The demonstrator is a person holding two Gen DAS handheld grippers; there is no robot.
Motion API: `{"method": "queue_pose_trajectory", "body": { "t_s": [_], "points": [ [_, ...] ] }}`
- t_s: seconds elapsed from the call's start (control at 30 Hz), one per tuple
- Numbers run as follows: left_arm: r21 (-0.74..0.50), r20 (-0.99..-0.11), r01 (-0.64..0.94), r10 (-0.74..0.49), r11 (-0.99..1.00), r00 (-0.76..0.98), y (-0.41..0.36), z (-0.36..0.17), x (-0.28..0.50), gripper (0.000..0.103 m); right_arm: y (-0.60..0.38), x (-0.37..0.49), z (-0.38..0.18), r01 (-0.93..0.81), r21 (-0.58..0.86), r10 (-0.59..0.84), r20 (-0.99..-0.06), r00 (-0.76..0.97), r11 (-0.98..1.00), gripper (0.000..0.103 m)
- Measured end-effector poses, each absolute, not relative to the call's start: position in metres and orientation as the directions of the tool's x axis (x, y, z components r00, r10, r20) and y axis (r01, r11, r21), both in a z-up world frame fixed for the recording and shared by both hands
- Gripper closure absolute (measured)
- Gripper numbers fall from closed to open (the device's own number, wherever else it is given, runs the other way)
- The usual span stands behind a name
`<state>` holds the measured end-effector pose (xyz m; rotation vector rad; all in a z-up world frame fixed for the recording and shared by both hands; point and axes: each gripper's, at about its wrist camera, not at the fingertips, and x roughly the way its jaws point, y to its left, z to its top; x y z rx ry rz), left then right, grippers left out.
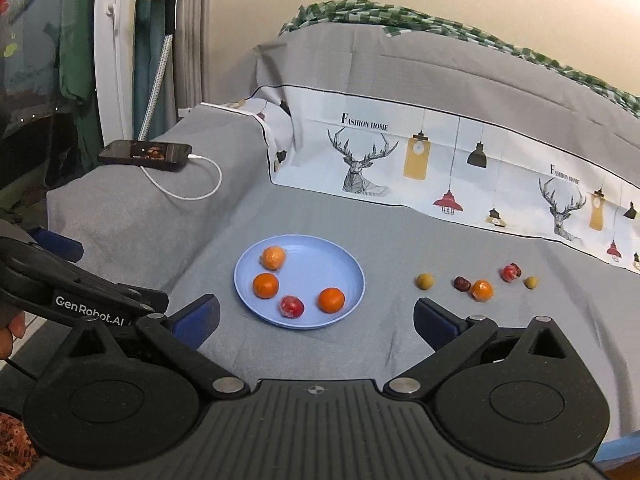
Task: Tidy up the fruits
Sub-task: 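Lift both open tools away from the plate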
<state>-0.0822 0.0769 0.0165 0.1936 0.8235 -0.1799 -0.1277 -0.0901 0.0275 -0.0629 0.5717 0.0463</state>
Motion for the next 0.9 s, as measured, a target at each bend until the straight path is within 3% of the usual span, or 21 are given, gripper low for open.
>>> {"method": "queue_pose_trajectory", "body": {
  "t_s": [0.4, 0.9],
  "points": [
    [0.121, -0.708, 0.234, -0.081, 0.965, 0.702, 0.077, 0.029, -0.100, 0.000, -0.085, -0.145, 0.035, -0.083, -0.050, 0.046, -0.507, 0.861, 0.995, 0.001],
    [0.146, -0.727, 0.256, -0.073, 0.955, 0.683, 0.070, 0.019, -0.093, 0.000, -0.088, -0.137, 0.028, -0.073, -0.022, 0.050, -0.538, 0.842, 0.997, 0.001]
  ]
}}
